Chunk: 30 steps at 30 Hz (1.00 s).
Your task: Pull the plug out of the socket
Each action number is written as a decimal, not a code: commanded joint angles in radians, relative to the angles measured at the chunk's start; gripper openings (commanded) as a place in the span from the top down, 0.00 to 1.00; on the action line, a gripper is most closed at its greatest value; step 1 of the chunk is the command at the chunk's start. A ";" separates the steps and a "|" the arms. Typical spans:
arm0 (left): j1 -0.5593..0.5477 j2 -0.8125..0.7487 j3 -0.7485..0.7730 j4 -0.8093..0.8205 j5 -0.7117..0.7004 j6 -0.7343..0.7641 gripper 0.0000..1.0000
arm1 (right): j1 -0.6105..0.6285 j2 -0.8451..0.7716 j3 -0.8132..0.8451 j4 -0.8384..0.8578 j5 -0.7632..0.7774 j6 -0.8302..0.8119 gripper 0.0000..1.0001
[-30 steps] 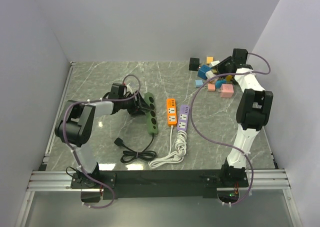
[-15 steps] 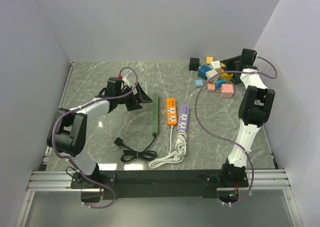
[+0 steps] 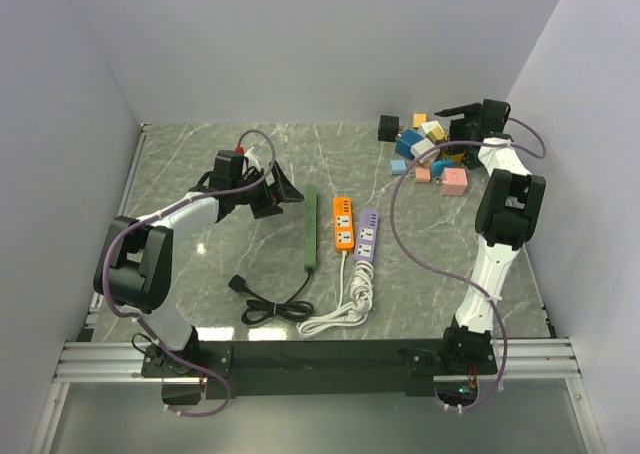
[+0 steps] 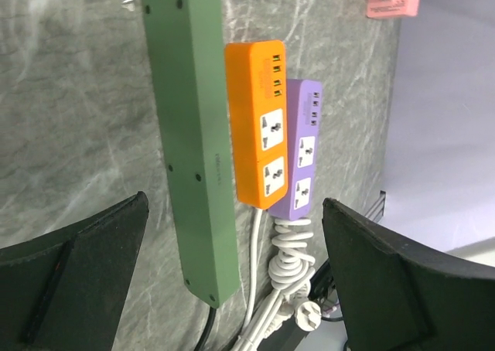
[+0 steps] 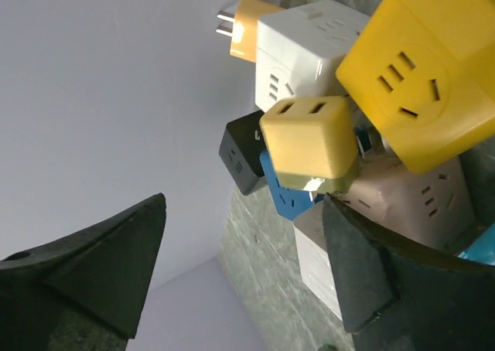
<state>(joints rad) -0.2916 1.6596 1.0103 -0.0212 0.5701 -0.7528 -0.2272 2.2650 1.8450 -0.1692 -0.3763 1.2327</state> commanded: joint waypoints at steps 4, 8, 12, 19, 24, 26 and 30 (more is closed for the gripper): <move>-0.001 -0.058 0.066 -0.034 -0.053 0.038 0.01 | -0.004 -0.153 -0.003 0.068 -0.062 -0.059 0.09; 0.002 -0.081 0.117 -0.085 -0.053 0.072 0.01 | -0.001 -0.330 -0.114 0.076 -0.101 -0.157 0.07; 0.003 -0.109 0.152 -0.114 -0.053 0.101 0.01 | 0.015 -0.493 -0.257 0.060 -0.182 -0.310 0.05; 0.003 -0.216 0.145 -0.148 -0.078 0.132 0.01 | 0.118 -0.836 -0.564 -0.113 -0.181 -0.631 0.02; 0.003 -0.302 0.061 -0.157 -0.093 0.136 0.01 | 0.123 -1.060 -0.864 -0.131 -0.099 -0.680 0.01; 0.003 -0.348 0.027 -0.169 -0.105 0.138 0.01 | 0.127 -1.183 -0.959 -0.138 -0.070 -0.687 0.01; 0.003 -0.425 -0.022 -0.184 -0.130 0.138 0.01 | 0.146 -1.373 -1.076 -0.202 0.019 -0.677 0.00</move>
<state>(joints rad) -0.2901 1.2953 1.0161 -0.1936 0.4698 -0.6384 -0.0925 1.0164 0.8043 -0.3473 -0.4480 0.5930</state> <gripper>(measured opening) 0.994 0.998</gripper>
